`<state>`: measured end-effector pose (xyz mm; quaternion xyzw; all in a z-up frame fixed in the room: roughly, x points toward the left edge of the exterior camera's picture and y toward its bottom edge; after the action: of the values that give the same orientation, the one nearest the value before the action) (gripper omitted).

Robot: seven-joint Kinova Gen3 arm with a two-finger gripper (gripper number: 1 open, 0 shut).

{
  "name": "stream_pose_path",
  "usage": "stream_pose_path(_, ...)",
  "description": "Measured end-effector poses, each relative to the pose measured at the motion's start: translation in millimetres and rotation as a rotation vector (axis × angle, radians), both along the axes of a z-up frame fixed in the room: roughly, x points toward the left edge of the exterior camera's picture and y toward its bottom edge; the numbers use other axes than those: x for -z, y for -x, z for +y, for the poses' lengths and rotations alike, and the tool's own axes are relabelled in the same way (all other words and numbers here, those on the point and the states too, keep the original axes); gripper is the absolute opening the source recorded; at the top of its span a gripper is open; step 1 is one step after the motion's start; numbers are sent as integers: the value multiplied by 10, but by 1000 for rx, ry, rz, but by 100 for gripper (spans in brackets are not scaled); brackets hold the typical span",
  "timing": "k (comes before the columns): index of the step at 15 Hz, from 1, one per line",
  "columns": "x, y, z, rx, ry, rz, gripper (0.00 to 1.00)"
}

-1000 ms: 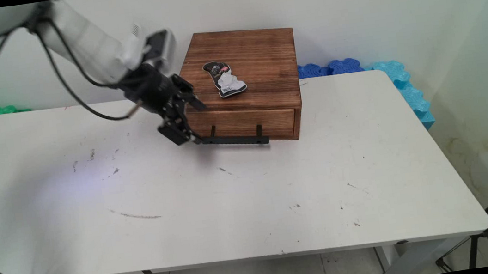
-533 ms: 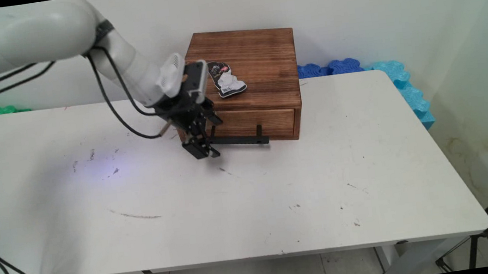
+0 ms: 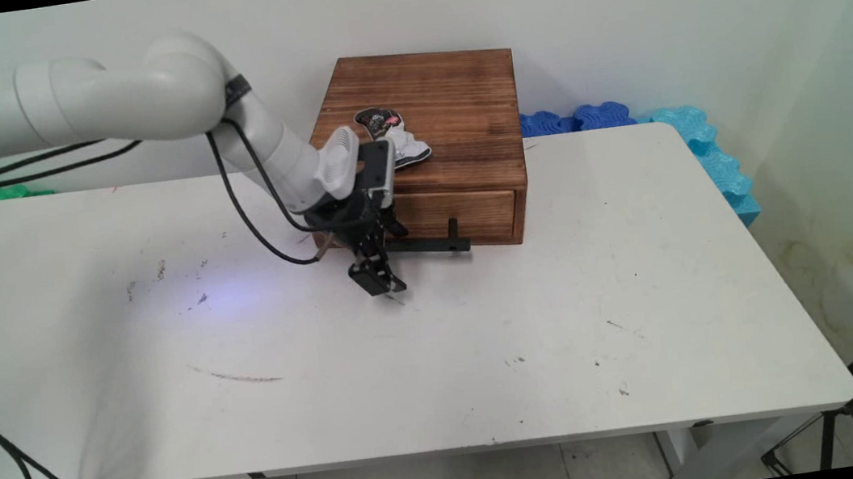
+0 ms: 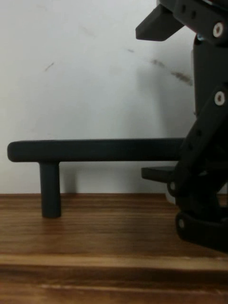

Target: Open the drawer

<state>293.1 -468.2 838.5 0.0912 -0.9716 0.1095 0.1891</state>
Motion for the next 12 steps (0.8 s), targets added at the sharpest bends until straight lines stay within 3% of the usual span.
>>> stream_pose_path(6, 173, 96, -34, -20, -17, 3, 100)
stream_pose_path(12, 194, 209, 193, -12, -49, 8, 100)
